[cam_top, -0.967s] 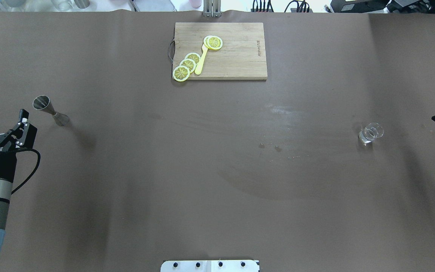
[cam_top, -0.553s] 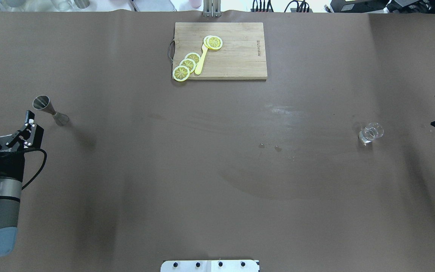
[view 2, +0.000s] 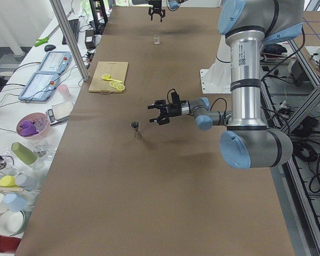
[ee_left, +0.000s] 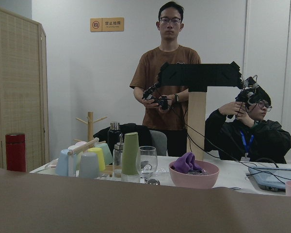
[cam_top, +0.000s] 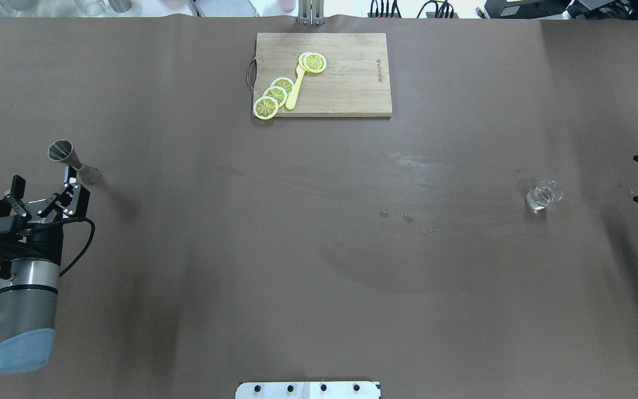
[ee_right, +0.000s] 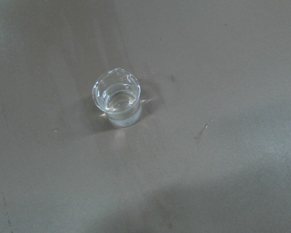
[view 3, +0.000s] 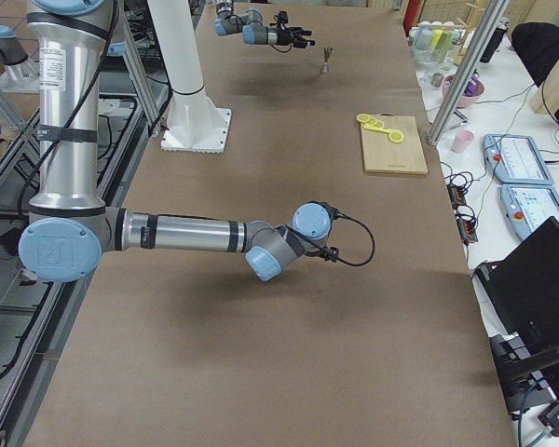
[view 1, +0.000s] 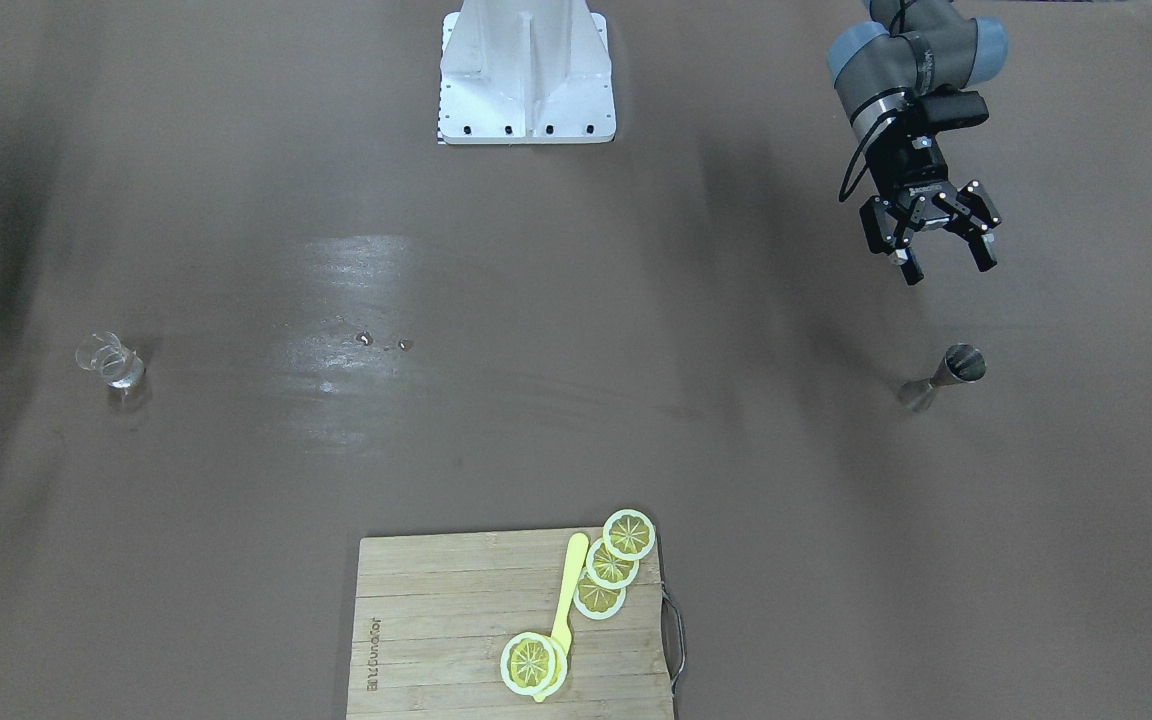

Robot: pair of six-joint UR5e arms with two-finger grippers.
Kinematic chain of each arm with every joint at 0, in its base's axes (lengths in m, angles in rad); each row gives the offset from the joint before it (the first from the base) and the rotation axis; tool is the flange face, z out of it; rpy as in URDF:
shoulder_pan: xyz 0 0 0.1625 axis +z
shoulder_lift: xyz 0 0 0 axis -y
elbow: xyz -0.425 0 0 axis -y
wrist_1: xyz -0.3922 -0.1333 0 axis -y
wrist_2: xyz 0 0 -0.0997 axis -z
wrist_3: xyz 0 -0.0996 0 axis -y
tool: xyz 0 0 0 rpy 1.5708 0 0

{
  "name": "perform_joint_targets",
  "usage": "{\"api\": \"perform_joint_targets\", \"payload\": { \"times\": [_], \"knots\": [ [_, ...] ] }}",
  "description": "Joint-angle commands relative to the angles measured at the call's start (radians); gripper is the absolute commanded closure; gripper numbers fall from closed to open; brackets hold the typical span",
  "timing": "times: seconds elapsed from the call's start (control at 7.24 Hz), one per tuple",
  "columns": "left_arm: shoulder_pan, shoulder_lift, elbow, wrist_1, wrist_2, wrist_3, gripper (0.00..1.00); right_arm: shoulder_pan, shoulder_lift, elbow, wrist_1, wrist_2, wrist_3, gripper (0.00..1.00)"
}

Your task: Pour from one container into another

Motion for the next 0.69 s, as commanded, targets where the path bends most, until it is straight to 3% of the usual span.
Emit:
{"api": "perform_joint_targets", "payload": {
  "times": [0.0, 0.28, 0.55],
  "knots": [
    [-0.037, -0.047, 0.034, 0.043, -0.043, -0.006, 0.03, -0.005, 0.010, -0.040, 0.090, -0.047, 0.051, 0.00],
    [-0.072, -0.098, 0.084, 0.045, -0.114, -0.010, 0.03, -0.039, 0.019, -0.042, 0.092, -0.044, 0.115, 0.00],
    [-0.076, -0.115, 0.140, 0.046, -0.115, -0.052, 0.03, -0.055, 0.044, -0.051, 0.195, -0.018, 0.354, 0.00]
  ]
}}
